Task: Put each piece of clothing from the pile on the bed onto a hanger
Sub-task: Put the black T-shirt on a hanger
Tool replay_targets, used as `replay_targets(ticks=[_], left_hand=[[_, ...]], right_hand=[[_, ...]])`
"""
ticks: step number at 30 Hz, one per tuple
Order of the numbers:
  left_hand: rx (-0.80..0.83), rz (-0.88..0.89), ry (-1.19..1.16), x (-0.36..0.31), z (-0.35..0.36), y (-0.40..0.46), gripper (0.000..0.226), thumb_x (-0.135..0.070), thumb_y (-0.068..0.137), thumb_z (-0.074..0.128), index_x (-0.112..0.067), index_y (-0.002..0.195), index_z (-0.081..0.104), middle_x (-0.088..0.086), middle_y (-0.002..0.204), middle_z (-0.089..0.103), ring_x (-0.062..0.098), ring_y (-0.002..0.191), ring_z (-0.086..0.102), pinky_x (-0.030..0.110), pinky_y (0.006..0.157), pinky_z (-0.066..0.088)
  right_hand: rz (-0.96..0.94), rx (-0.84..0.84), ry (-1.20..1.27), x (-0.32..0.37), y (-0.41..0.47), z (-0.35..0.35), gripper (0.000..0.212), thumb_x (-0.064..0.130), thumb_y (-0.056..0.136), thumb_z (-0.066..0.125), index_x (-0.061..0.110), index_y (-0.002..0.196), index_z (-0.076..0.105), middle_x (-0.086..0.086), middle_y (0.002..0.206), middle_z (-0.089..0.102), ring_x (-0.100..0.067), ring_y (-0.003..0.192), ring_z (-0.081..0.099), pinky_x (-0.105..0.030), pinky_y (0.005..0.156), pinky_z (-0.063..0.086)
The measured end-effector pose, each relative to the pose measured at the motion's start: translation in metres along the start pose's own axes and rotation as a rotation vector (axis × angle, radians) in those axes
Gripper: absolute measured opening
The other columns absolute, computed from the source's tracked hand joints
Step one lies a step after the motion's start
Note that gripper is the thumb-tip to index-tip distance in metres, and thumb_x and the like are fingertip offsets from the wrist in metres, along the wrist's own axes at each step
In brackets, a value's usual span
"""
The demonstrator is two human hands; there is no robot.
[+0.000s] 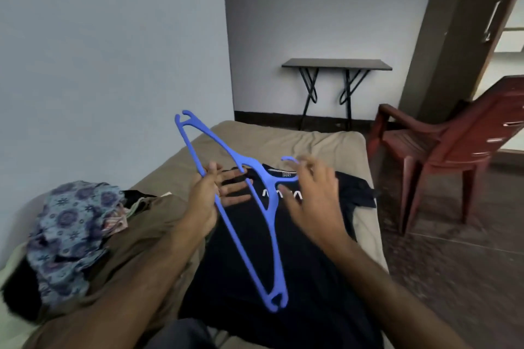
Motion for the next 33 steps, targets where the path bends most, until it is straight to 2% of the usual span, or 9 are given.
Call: replay_targets(ticks=[3, 6, 8, 12, 16, 22, 25, 29, 33], left_hand=[[0.067, -0.014, 0.137, 0.024, 0.017, 0.035, 0.028, -0.034, 0.109, 0.034, -0.011, 0.100, 0.045, 0.019, 0.092, 0.074, 0.041, 0.077, 0.074, 0.051, 0.059, 0.061], [0.057, -0.034, 0.231, 0.056, 0.032, 0.087, 0.024, -0.033, 0.109, 0.033, -0.012, 0.103, 0.043, 0.017, 0.086, 0.074, 0.038, 0.071, 0.074, 0.045, 0.052, 0.060], [0.068, -0.070, 0.270, 0.084, 0.043, 0.131, 0.027, -0.036, 0.109, 0.034, -0.011, 0.109, 0.044, 0.018, 0.092, 0.074, 0.037, 0.076, 0.074, 0.044, 0.054, 0.060], [0.127, -0.186, 0.304, 0.154, 0.056, 0.221, 0.054, -0.055, 0.104, 0.027, -0.013, 0.126, 0.054, 0.011, 0.114, 0.069, 0.027, 0.101, 0.070, 0.047, 0.073, 0.060], [0.055, -0.039, 0.848, 0.213, 0.024, 0.303, 0.024, -0.025, 0.104, 0.047, -0.021, 0.124, 0.060, -0.001, 0.122, 0.066, 0.019, 0.107, 0.064, 0.034, 0.081, 0.051], [0.582, 0.140, 1.707, 0.297, 0.049, 0.362, 0.063, -0.049, 0.093, 0.061, -0.032, 0.148, 0.036, -0.010, 0.148, 0.041, 0.019, 0.124, 0.051, 0.055, 0.105, 0.038], [0.616, 0.053, 1.668, 0.314, 0.050, 0.386, 0.061, -0.052, 0.087, 0.068, -0.030, 0.140, 0.044, -0.010, 0.129, 0.051, 0.010, 0.120, 0.053, 0.043, 0.101, 0.040], [0.690, 0.082, 1.586, 0.316, 0.050, 0.403, 0.024, -0.049, 0.082, 0.075, -0.035, 0.086, 0.055, -0.013, 0.099, 0.056, 0.004, 0.094, 0.056, 0.039, 0.086, 0.051], [0.729, 0.144, 1.494, 0.300, 0.061, 0.395, 0.027, -0.040, 0.080, 0.080, -0.030, 0.081, 0.055, -0.013, 0.083, 0.059, -0.002, 0.071, 0.054, 0.024, 0.064, 0.041]], right_hand=[[0.349, 0.264, 0.291, -0.083, 0.025, 0.038, 0.039, 0.049, 0.098, 0.057, 0.020, 0.125, 0.058, 0.000, 0.131, 0.057, -0.021, 0.125, 0.050, -0.037, 0.104, 0.042], [0.592, 0.567, 0.919, -0.134, 0.026, 0.097, 0.036, 0.038, 0.106, 0.046, 0.008, 0.118, 0.063, -0.017, 0.099, 0.073, -0.037, 0.091, 0.072, -0.044, 0.077, 0.061], [0.625, 0.591, 0.982, -0.176, 0.032, 0.121, 0.035, 0.030, 0.108, 0.043, 0.002, 0.119, 0.061, -0.019, 0.089, 0.071, -0.034, 0.073, 0.073, -0.034, 0.057, 0.059], [0.742, 0.479, 0.953, -0.294, 0.061, 0.166, 0.025, 0.021, 0.108, 0.042, 0.005, 0.106, 0.061, -0.004, 0.070, 0.066, -0.016, 0.051, 0.065, -0.022, 0.045, 0.051], [0.993, 0.148, 0.969, -0.427, 0.090, 0.198, 0.027, 0.022, 0.110, 0.035, 0.013, 0.097, 0.056, 0.004, 0.059, 0.068, -0.006, 0.045, 0.057, -0.016, 0.044, 0.046], [1.107, -0.071, 0.949, -0.522, 0.132, 0.253, 0.027, 0.029, 0.111, 0.030, 0.018, 0.100, 0.053, -0.006, 0.080, 0.071, -0.008, 0.046, 0.053, -0.016, 0.040, 0.039], [1.065, -0.050, 0.894, -0.538, 0.153, 0.284, 0.030, 0.029, 0.111, 0.031, 0.017, 0.098, 0.055, -0.009, 0.082, 0.067, -0.009, 0.044, 0.049, -0.016, 0.038, 0.033], [0.977, 0.023, 0.831, -0.550, 0.179, 0.311, 0.029, 0.032, 0.110, 0.036, 0.016, 0.101, 0.059, -0.002, 0.073, 0.063, -0.009, 0.043, 0.045, -0.018, 0.038, 0.030], [0.916, 0.017, 0.785, -0.556, 0.200, 0.327, 0.029, 0.036, 0.107, 0.044, 0.017, 0.099, 0.065, -0.009, 0.073, 0.062, -0.011, 0.041, 0.043, -0.019, 0.039, 0.033]])
Point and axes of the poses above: each hand's wrist, its own y-axis towards the middle knuckle, its own z-axis out of the palm, x = y × z, the point moved 9 cm from there along y, towards the middle knuckle
